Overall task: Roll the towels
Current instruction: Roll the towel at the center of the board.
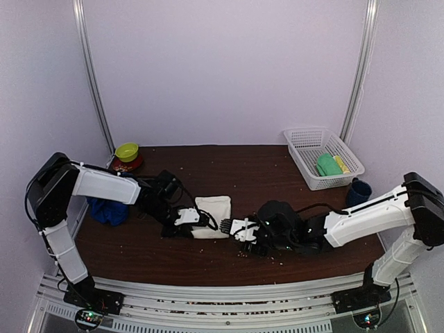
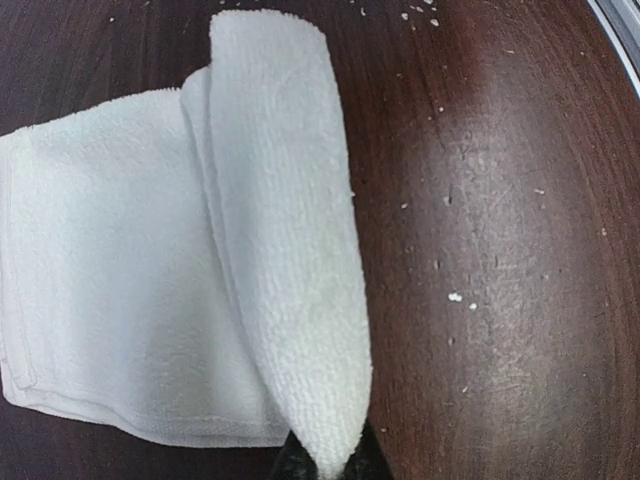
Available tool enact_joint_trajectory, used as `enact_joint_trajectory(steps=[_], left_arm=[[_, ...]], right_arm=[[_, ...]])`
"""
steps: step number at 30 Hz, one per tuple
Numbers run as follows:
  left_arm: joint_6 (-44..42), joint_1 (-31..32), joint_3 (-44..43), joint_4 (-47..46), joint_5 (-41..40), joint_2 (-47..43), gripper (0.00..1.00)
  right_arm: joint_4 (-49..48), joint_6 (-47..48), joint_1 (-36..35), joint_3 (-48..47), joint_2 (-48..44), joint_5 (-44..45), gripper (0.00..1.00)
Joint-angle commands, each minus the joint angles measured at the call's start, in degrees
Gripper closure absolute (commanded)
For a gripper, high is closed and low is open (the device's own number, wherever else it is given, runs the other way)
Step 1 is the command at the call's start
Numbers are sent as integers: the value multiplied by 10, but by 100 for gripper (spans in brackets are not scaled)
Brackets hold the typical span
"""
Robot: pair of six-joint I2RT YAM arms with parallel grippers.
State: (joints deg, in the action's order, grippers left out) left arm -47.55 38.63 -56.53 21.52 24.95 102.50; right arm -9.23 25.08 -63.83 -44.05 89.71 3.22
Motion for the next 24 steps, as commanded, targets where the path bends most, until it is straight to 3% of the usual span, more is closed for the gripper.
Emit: enact_joint_trajectory(steps=[1,7,14,24], left_arm=[[17,1,-13,54,-2,17,100],[27,13,-38,65,-39,30,100],[30,21,-65,93,-44,61,100],[10,23,-81,130,-51,75,100]], right_arm=[[-153,86,-29,50,-16,82,44],[-252,176,-67,78,46,122,38],[-301,232,-89,50,141,198,37],[-295,254,-87,-12,228,264,37]])
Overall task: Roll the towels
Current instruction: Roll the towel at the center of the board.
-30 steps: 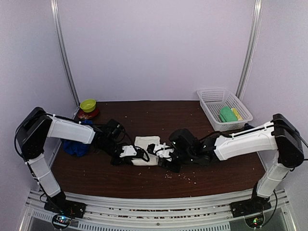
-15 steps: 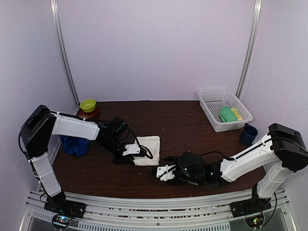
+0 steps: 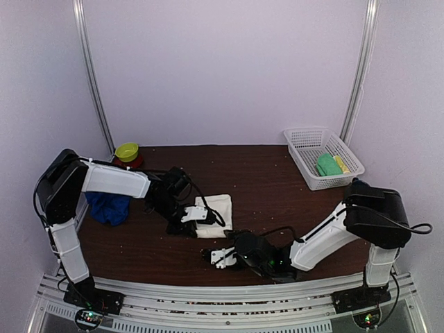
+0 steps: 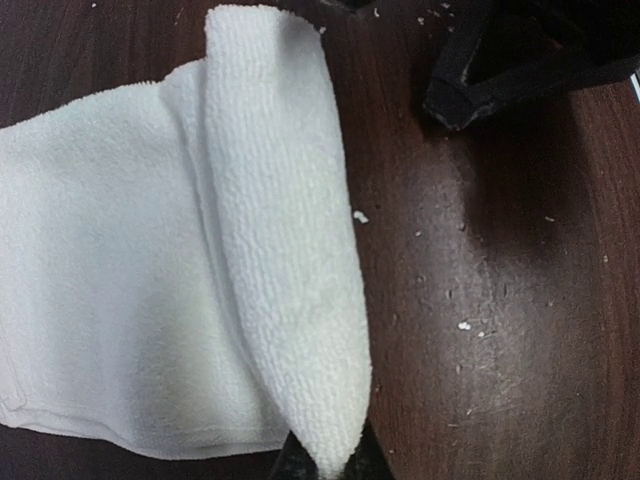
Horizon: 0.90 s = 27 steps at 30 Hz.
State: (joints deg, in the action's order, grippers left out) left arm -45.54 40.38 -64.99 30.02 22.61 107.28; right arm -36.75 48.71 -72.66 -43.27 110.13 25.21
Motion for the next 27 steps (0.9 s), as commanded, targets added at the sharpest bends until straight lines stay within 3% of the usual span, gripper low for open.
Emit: enact_joint_trajectory(steps=[1,12,17,24,27], left_arm=[[-10,6,5,45,-29,29,100],[-20,9,5,56,-28,36,100],[-24,9,8,56,-29,35,100],[-28,10,10,56,-28,34,100],[-31,9,12,56,-27,32,100]], right_arm=[[-19,19,3,-27,33,51,37],[80,-7,45,-100,67,20,40],[107,-17,53,-110,70,2,49],[148,-25,56,-128,78,-17,72],[167,-37,60,-139,81,-30,89]])
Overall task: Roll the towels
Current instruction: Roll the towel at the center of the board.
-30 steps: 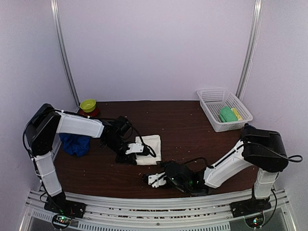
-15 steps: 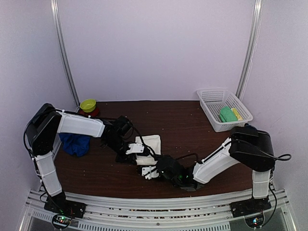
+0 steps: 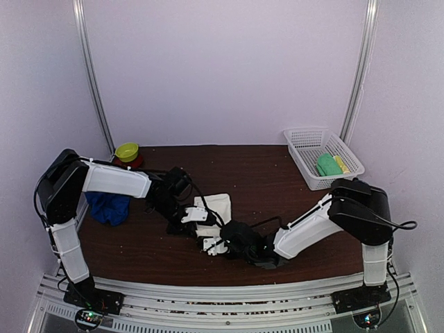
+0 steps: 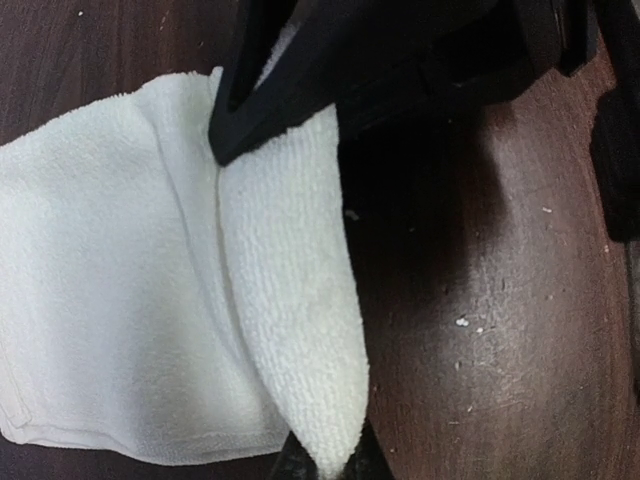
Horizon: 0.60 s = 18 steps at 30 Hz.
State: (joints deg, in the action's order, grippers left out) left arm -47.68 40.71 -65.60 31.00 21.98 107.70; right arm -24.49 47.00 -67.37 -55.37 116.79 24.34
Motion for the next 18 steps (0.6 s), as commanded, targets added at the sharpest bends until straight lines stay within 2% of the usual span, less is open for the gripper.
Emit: enact_joint_trajectory(steps=[1,4,11,18], left_arm=[[-10,6,18,46,-21,27,100],[-13,6,20,44,-22,21,94],[-10,-7,51,-5,-44,-32,57],[10,-51,90,-101,-39,-104,46]], right_arm=[[53,-24,9,-22,15,-26,92],[79,-33,13,-34,14,-42,99],[137,-83,17,-50,-2,-101,100],[178,-114,21,-61,-11,-146,100]])
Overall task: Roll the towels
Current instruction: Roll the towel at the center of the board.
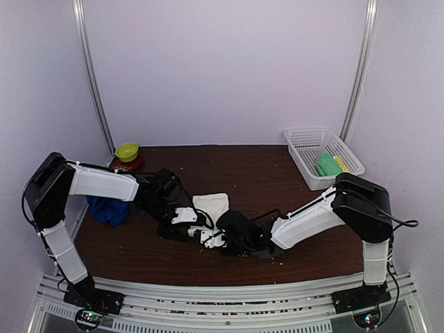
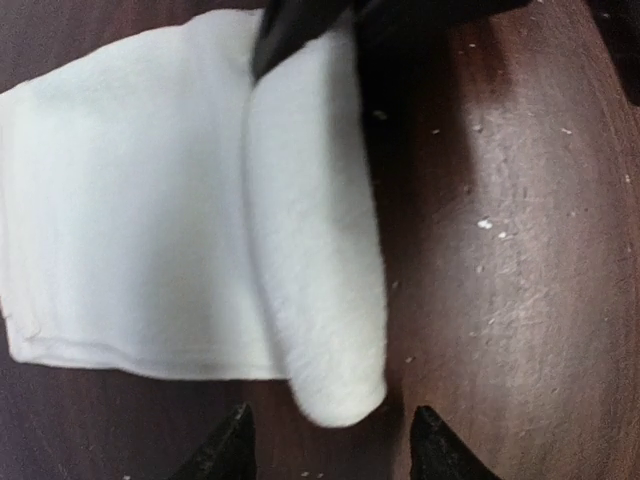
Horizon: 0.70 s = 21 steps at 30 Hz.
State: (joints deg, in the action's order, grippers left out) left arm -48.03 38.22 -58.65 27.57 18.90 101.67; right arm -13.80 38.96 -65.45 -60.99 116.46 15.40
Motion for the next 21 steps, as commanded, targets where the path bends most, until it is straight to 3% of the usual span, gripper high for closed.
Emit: enact_joint_trajectory(steps=[1,7,17,21], left_arm=[[15,-31,29,-80,-7,-52,45],[8,-45,94,-186,-10,-107,45],[-59,-48,293,-443,-13,-227,47],[-92,-48,334,-463,21,-263,48]], right_arm=[[77,-38,2,-6,-8,-61,100],[135,-61,13,-35,-6,-112,100],[309,-120,49,-145,21,-245,100],[376,-143,68,-204,54,-303,98]])
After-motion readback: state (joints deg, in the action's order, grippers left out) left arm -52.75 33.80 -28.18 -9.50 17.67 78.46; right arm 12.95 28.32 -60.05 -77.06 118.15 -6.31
